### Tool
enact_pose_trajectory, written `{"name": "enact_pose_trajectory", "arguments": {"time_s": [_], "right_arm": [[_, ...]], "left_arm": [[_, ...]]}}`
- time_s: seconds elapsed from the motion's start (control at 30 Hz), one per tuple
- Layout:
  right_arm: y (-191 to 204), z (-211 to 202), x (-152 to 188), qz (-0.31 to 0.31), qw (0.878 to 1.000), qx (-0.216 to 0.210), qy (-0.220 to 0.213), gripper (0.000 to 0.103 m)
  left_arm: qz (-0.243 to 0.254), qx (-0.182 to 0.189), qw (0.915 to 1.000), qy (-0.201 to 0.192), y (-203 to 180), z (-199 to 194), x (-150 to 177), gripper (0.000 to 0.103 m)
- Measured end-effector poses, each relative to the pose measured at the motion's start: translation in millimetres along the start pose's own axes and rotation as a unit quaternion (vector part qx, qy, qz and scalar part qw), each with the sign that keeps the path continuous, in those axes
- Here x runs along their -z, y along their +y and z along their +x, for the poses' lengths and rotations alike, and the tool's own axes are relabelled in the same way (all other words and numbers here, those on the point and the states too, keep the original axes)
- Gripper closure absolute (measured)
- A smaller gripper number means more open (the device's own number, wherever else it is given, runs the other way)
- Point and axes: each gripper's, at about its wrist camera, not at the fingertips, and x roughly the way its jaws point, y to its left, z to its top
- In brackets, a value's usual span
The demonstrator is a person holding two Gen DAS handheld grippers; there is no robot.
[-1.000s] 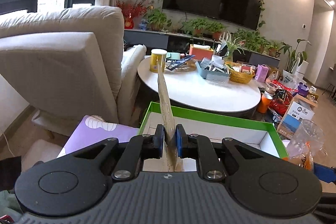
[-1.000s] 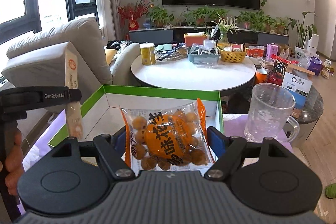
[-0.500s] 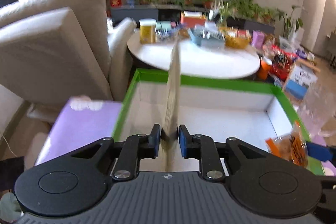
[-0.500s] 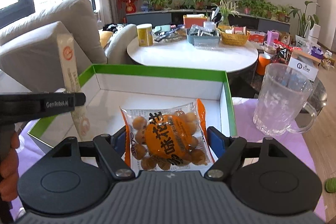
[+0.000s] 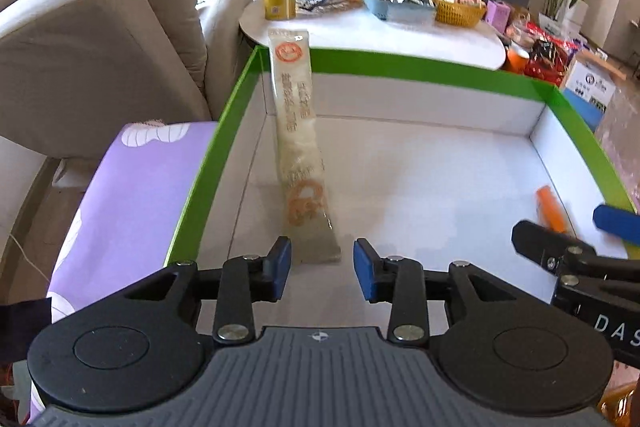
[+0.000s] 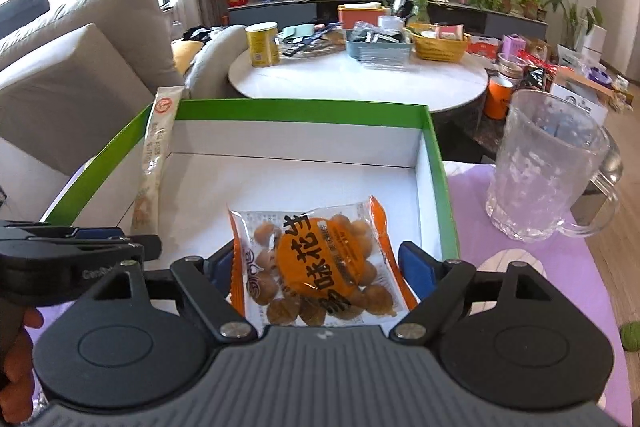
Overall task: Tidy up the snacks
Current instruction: 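Lower the orange peanut bag into the box and open the right tool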
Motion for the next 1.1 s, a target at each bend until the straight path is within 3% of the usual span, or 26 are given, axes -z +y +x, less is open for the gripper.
{"name": "enact_pose_trajectory", "arguments": {"time_s": [0.2, 0.33, 0.73, 1.1], "right_arm": [[3.8, -4.4, 10.1, -0.036, 0.999, -0.002, 0.001, 0.035], [-1.5, -8.2, 11.9, -0.049, 0.999, -0.013, -0.001, 0.036], [-0.4, -37.7, 23.9, -0.062, 0.998, -0.005, 0.002, 0.035], [-9.3, -92.1, 36.2, -0.047, 0.998, -0.01, -0.045, 0.035]], "left_arm": [[0.015, 0.015, 0.9998, 0.005, -1.8, -3.1, 2.8, 0.066], [-0.004, 0.045, 0.9983, 0.037, -0.2, -2.9, 5.5, 0.066], [-0.036, 0.06, 0.996, 0.056, 4.8, -30.6, 24.8, 0.067], [-0.017, 0.044, 0.9987, -0.02, 19.3, -121.2, 45.9, 0.061]]}}
